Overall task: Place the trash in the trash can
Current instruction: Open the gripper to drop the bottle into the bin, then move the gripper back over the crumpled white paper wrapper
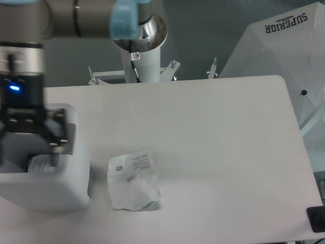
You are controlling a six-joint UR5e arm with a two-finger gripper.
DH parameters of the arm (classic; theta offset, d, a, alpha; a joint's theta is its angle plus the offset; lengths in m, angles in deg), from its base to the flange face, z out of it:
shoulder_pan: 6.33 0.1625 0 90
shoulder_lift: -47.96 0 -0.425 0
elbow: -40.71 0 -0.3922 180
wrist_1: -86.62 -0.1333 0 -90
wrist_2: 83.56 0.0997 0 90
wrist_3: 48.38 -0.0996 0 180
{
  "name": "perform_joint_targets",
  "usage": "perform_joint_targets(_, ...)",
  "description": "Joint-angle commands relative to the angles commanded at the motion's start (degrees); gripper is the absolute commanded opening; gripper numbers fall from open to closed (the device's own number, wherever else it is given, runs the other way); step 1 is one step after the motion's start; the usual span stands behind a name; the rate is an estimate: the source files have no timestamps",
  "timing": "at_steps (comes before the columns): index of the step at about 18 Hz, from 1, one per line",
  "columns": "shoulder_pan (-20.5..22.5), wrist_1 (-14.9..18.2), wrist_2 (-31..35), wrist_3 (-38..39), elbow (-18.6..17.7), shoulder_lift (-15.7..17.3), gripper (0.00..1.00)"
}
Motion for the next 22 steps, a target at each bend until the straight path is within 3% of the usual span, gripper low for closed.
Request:
perform_joint_targets(2,4.0,0.1,-0.1,0.0,-1.1,-0.7,1.0)
perform_joint_targets(5,7.5,0.5,-0.2,-0.3,-1.9,-5.5,1.0)
perform_joint_targets(9,8.6,0.6,0.2,-1.3,-3.1,-11.1,1.0)
perform_joint_targets(12,8.6,0.5,0.4,-6.4,-4.4,-15.1,1.0)
perform_joint_targets(17,8.5,0.4,0.4,-8.4,-5.2,-18.5,1.0)
perform_joint_targets(22,8.1,0.4,0.0,-10.4,-5.6,-19.0,1.0)
